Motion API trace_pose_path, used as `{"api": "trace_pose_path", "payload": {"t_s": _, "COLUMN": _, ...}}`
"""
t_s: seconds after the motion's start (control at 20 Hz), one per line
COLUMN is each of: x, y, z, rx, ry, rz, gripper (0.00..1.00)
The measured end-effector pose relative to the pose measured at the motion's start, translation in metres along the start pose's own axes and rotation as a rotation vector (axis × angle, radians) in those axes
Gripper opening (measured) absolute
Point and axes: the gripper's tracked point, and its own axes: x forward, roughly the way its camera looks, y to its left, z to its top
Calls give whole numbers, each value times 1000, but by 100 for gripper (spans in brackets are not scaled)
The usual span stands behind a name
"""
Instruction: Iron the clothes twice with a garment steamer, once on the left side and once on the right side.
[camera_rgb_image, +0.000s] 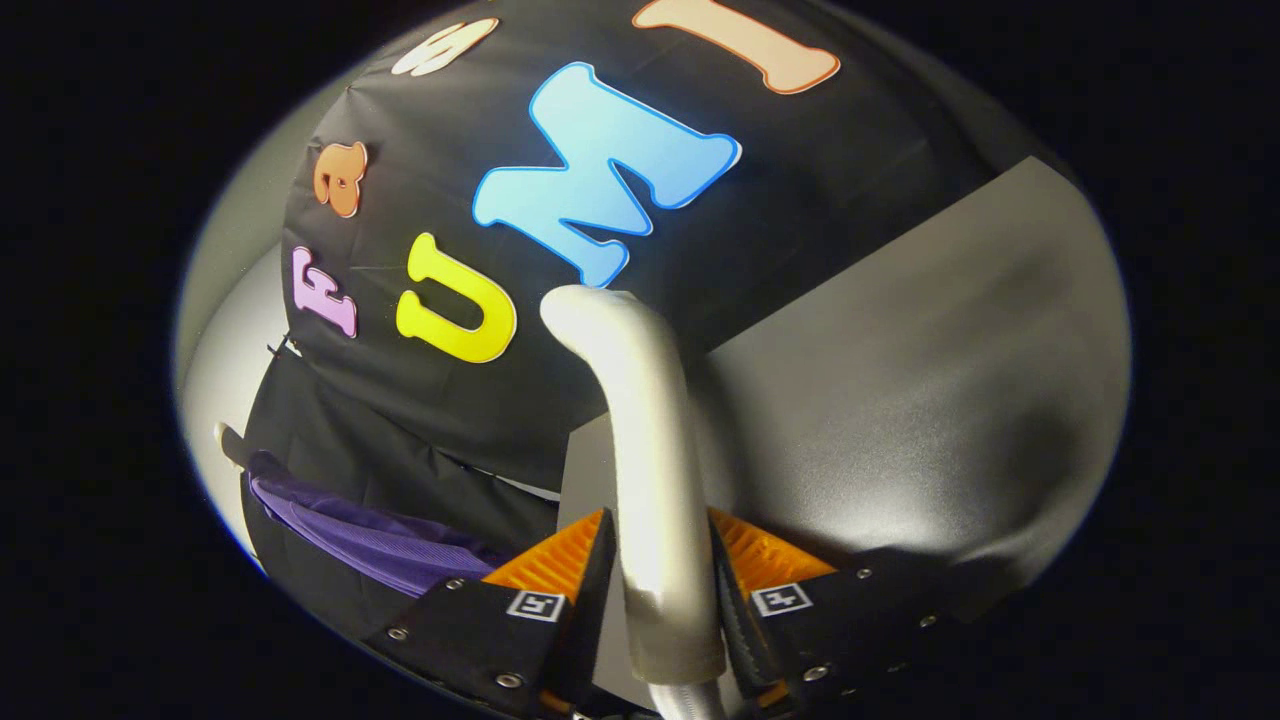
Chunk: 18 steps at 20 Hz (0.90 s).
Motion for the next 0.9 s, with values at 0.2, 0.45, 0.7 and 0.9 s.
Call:
{"api": "trace_pose_path", "payload": {"t_s": 0.2, "x": -3, "y": 4, "z": -2, "rx": 8, "ry": 13, "rz": 20, "gripper": 40}}
{"api": "trace_pose_path", "payload": {"t_s": 0.45, "x": -10, "y": 10, "z": -8, "rx": -22, "ry": 15, "rz": 22, "gripper": 33}}
{"api": "trace_pose_path", "payload": {"t_s": 0.7, "x": -29, "y": 26, "z": -17, "rx": -76, "ry": -32, "rz": -26, "gripper": 33}}
{"api": "trace_pose_path", "payload": {"t_s": 0.9, "x": -66, "y": 61, "z": -28, "rx": -95, "ry": -140, "rz": -26, "gripper": 33}}
